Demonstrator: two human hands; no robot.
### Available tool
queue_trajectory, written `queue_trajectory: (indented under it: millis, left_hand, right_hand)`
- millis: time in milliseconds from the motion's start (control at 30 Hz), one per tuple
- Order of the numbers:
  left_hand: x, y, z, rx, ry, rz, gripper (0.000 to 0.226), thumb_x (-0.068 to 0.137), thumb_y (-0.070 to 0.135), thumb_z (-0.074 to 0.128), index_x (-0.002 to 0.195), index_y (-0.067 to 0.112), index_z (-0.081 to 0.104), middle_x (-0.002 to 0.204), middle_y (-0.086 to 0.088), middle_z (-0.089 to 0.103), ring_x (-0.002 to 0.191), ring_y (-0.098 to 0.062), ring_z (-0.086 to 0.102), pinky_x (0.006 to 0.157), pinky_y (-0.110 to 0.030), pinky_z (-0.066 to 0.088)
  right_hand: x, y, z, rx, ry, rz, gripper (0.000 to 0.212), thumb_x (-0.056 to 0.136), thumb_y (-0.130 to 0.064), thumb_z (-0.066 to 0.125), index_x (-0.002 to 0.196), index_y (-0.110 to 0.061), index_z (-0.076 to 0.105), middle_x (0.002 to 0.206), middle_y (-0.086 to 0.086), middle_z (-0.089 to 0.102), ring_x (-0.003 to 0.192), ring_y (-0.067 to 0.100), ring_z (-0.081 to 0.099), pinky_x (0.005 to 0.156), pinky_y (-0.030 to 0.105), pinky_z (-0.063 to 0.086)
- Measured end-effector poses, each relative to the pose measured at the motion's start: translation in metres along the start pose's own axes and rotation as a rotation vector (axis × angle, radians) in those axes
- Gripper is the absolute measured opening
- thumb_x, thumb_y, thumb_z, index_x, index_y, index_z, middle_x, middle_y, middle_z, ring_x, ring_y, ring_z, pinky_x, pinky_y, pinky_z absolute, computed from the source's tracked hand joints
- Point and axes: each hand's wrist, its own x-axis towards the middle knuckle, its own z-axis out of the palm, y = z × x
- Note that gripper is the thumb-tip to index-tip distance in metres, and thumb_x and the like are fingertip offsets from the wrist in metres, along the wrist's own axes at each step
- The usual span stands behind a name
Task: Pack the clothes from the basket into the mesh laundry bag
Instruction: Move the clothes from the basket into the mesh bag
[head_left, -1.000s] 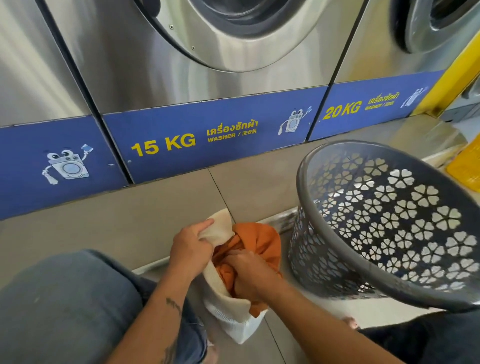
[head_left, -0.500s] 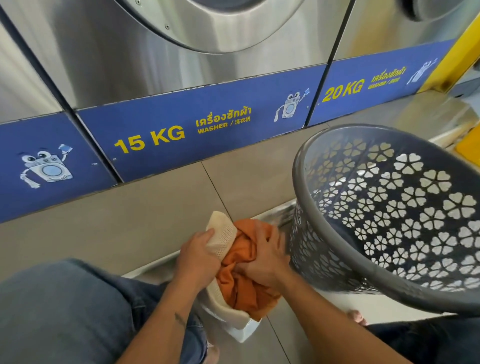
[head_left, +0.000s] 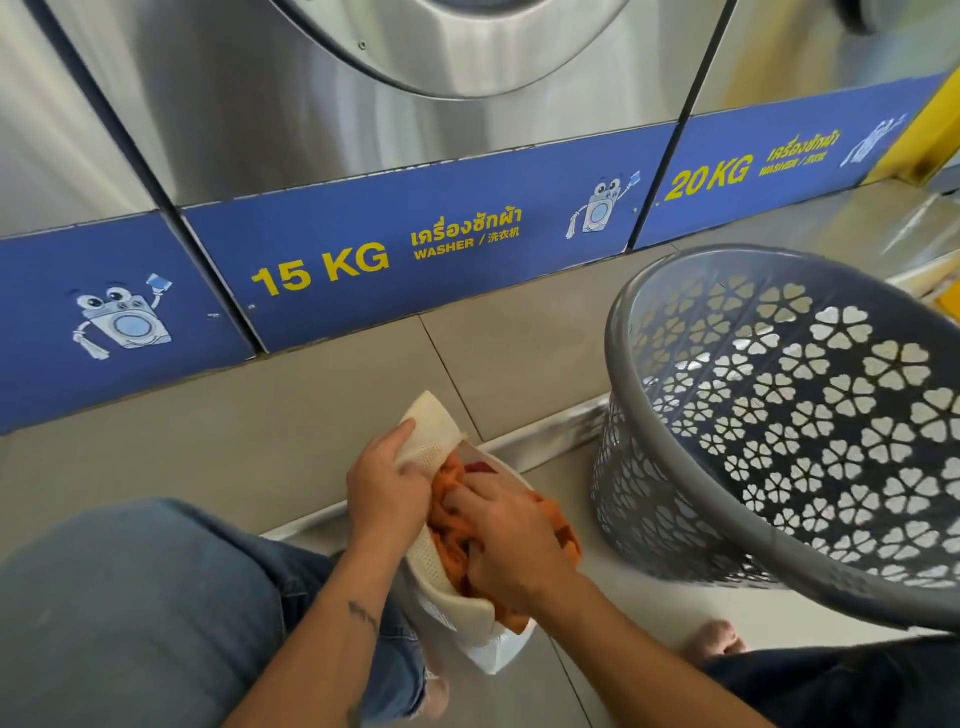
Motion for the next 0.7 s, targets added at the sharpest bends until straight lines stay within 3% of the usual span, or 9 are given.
queue_trajectory:
  millis: [67, 133, 233, 367, 433, 567, 633, 700]
  left_hand:
    - [-0.004, 0.0, -0.006, -0.012, -0.032, 0.061, 0.048, 0.093, 0.004, 0.05, 0.136, 0.024, 0.057, 0.137, -0.001, 0.054, 0.116, -0.015, 0.05, 0.098, -0.033, 0.049]
    - [-0.009, -0.003, -0.012, 0.002, -0.086, 0.13, 0.046, 0.093, 0.003, 0.049, 0.133, 0.022, 0.06, 0.136, 0.002, 0.055, 0.115, -0.011, 0.048, 0.096, -0.022, 0.043]
    - [-0.012, -0.008, -0.022, 0.042, -0.1, 0.134, 0.044, 0.094, 0.004, 0.048, 0.133, 0.022, 0.061, 0.134, 0.005, 0.055, 0.113, -0.009, 0.049, 0.086, -0.011, 0.042]
    - [-0.011, -0.008, -0.023, 0.077, -0.068, 0.085, 0.044, 0.095, 0.008, 0.047, 0.135, 0.022, 0.058, 0.136, 0.001, 0.054, 0.114, -0.015, 0.051, 0.088, -0.021, 0.046]
    - [-0.012, -0.006, -0.018, 0.111, -0.086, 0.085, 0.046, 0.094, 0.011, 0.047, 0.138, 0.021, 0.054, 0.14, 0.0, 0.052, 0.123, -0.02, 0.049, 0.098, -0.029, 0.045]
    - [-0.012, -0.005, -0.011, 0.187, -0.166, 0.082, 0.051, 0.092, 0.014, 0.05, 0.142, 0.024, 0.048, 0.146, 0.0, 0.047, 0.129, -0.022, 0.045, 0.107, -0.037, 0.04]
    - [-0.013, -0.003, -0.012, 0.221, -0.219, 0.058, 0.059, 0.089, 0.015, 0.055, 0.145, 0.027, 0.044, 0.148, 0.001, 0.044, 0.13, -0.023, 0.044, 0.108, -0.042, 0.041]
    - [-0.017, 0.0, -0.016, 0.3, -0.289, 0.046, 0.07, 0.086, 0.016, 0.061, 0.15, 0.028, 0.036, 0.152, 0.002, 0.039, 0.133, -0.024, 0.042, 0.108, -0.044, 0.04]
  right_hand:
    - [0.0, 0.008, 0.016, 0.0, -0.163, -0.002, 0.046, 0.092, -0.052, 0.057, 0.136, -0.04, 0.05, 0.141, -0.015, 0.055, 0.128, 0.011, 0.051, 0.111, 0.037, 0.043]
    - [0.003, 0.015, 0.027, -0.044, -0.316, 0.052, 0.065, 0.09, -0.059, 0.053, 0.149, -0.048, 0.029, 0.157, -0.014, 0.039, 0.143, 0.018, 0.038, 0.116, 0.051, 0.034]
    - [0.021, 0.016, 0.018, -0.018, -0.469, 0.257, 0.081, 0.087, -0.048, 0.055, 0.153, -0.051, 0.009, 0.165, -0.006, 0.024, 0.149, 0.03, 0.027, 0.118, 0.06, 0.025]
    - [0.039, 0.007, -0.011, 0.15, -0.438, 0.364, 0.082, 0.078, -0.038, 0.059, 0.149, -0.053, 0.021, 0.154, -0.003, 0.044, 0.135, 0.031, 0.047, 0.108, 0.052, 0.044]
    - [0.032, 0.007, -0.026, 0.253, -0.391, 0.397, 0.081, 0.075, -0.033, 0.062, 0.146, -0.053, 0.029, 0.144, -0.004, 0.053, 0.127, 0.027, 0.054, 0.104, 0.048, 0.049]
    - [0.004, 0.014, -0.067, 0.345, -0.256, 0.454, 0.07, 0.081, -0.02, 0.071, 0.145, -0.033, 0.046, 0.131, -0.001, 0.057, 0.12, 0.02, 0.055, 0.1, 0.038, 0.049]
    - [-0.009, 0.022, -0.079, 0.398, -0.375, 0.56, 0.075, 0.082, -0.02, 0.074, 0.147, -0.032, 0.039, 0.132, -0.003, 0.053, 0.119, 0.021, 0.053, 0.095, 0.039, 0.05]
    - [-0.018, 0.023, -0.077, 0.428, -0.625, 0.671, 0.095, 0.079, -0.028, 0.077, 0.152, -0.047, 0.018, 0.143, -0.003, 0.047, 0.127, 0.029, 0.052, 0.089, 0.047, 0.053]
